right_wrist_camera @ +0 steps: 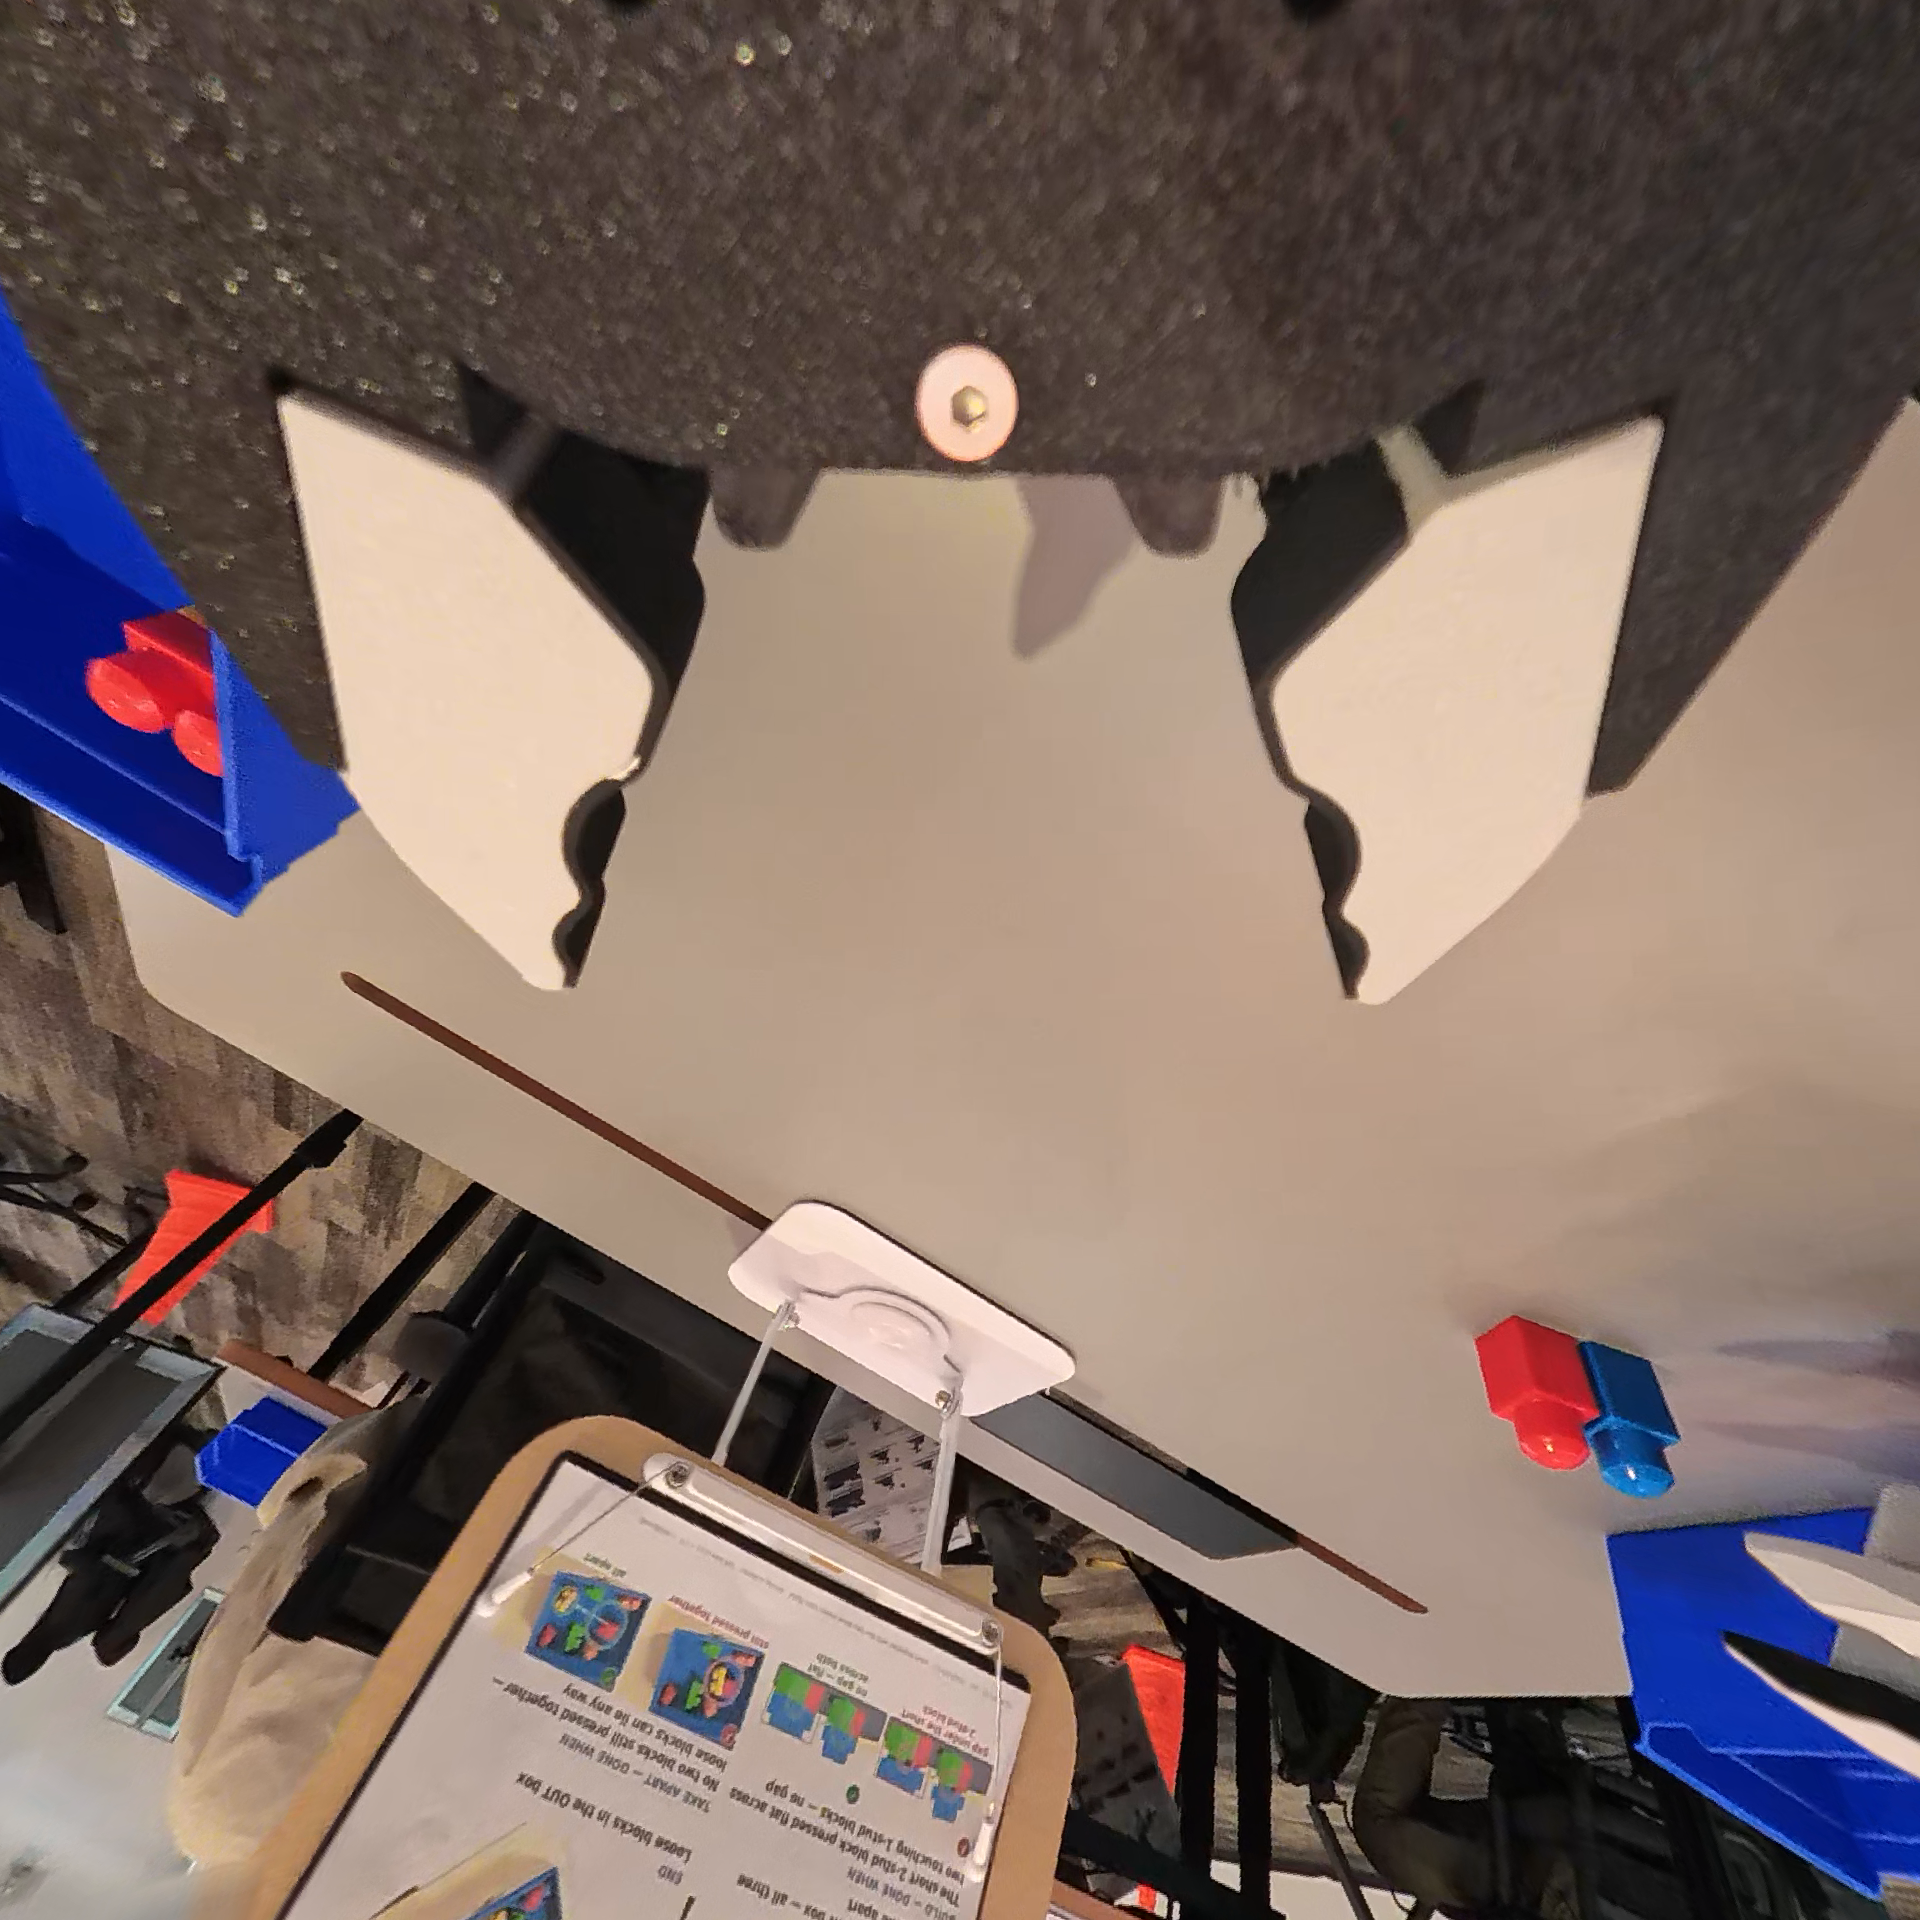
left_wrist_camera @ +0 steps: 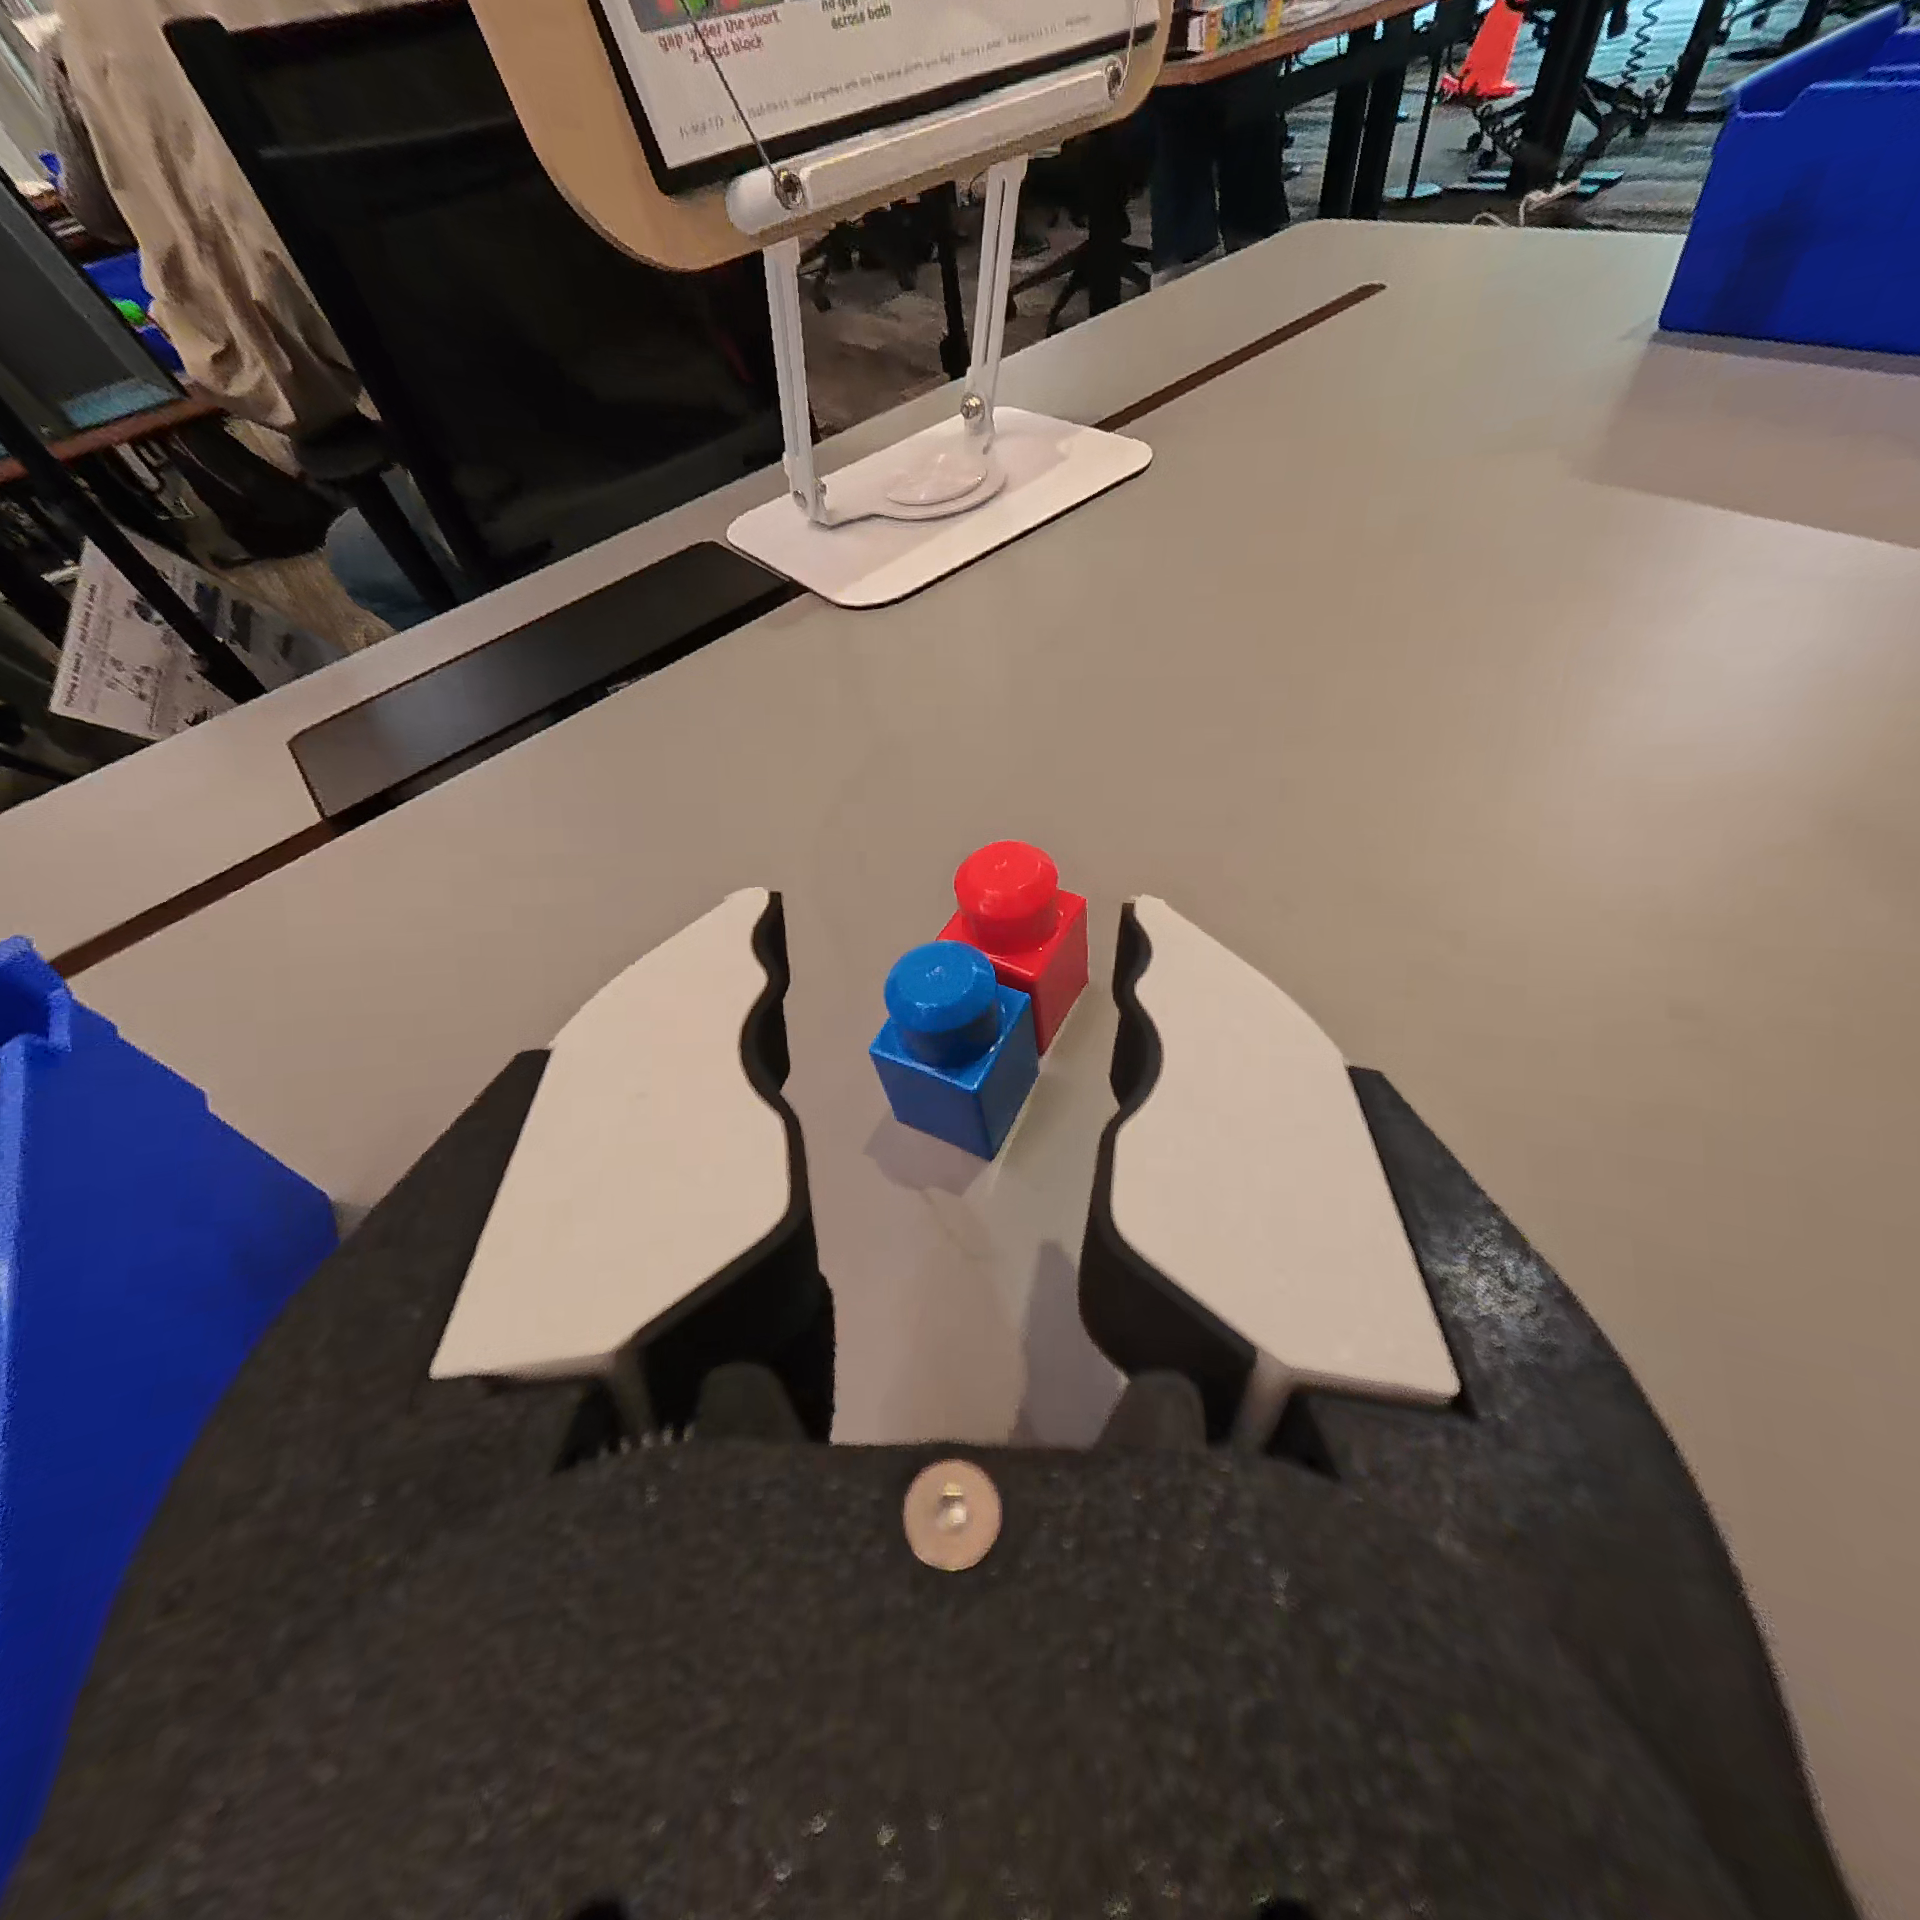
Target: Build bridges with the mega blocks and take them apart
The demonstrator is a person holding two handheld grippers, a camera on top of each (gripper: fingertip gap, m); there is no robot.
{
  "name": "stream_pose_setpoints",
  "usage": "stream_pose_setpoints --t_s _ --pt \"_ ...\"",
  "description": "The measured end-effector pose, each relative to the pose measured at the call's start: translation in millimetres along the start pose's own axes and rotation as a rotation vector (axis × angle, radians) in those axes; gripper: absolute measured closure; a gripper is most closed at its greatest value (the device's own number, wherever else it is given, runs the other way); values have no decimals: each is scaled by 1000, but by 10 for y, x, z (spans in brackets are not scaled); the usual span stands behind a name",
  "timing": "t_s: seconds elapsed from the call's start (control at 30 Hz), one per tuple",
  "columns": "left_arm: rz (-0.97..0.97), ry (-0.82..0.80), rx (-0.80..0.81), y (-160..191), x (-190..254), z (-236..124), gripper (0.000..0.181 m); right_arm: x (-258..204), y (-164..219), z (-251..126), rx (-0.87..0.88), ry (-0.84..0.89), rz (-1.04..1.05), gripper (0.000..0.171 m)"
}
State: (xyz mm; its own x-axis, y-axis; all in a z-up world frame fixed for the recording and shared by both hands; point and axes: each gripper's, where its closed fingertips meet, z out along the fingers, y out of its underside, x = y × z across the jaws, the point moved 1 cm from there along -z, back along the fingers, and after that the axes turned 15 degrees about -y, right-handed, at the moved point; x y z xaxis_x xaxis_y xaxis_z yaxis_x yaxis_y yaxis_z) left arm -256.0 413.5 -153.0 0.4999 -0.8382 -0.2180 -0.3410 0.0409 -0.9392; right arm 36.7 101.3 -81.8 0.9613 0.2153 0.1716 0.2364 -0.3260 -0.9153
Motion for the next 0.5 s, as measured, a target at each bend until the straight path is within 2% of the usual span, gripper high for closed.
stream_pose_setpoints --t_s 0.17,0.5 --pt "16 -4 -23 91 2 29 120 -60 -30 66 -10 -8 -9 42" --pt "-31 -37 30 52 4 -25 120 -183 2 307 -20 -50 -13 42"
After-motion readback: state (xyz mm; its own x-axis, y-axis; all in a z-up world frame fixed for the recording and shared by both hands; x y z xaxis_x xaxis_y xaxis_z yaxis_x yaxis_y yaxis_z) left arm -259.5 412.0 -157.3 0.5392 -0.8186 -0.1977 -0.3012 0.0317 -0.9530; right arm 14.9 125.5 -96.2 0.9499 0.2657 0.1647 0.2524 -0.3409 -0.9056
